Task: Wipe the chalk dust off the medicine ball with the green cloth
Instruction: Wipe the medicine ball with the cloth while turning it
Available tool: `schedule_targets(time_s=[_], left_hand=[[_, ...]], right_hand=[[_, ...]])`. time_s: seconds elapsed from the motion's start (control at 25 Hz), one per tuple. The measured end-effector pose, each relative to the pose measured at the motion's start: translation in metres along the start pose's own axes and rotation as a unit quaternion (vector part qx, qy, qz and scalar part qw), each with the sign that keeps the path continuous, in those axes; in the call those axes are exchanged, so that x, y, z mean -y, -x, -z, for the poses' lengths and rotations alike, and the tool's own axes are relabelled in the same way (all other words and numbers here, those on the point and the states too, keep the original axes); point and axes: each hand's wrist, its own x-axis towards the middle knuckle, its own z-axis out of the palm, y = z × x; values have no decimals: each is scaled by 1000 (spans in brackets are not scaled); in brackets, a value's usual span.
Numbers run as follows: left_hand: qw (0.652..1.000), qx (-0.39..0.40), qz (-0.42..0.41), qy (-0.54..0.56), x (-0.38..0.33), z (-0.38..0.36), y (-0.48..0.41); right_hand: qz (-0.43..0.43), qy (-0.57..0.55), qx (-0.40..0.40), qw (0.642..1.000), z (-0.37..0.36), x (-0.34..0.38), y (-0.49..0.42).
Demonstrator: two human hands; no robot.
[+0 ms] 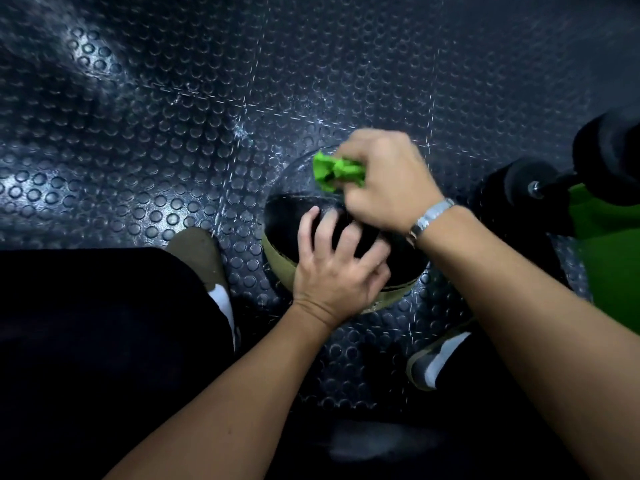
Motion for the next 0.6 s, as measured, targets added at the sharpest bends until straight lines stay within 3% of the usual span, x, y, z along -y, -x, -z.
schedule_targets(time_s=[0.08,0.24,0.4,0.56,0.6], left_hand=[[1000,2,1,-3,-1,-1,3],[1000,2,-14,-15,-7,-6,-5],[1000,-4,-11,-14,-12,-8,2],[999,13,-39,-15,-13,-10,-7],[999,11,-41,-15,-13,-11,-7]], right_hand=[[83,-14,40,996,11,-5,16],[-29,40,20,999,20,-7,-12],[97,7,90,991,14,0,6],[-18,76,63,995,16,-6,-25],[0,92,76,993,8,2,-28]])
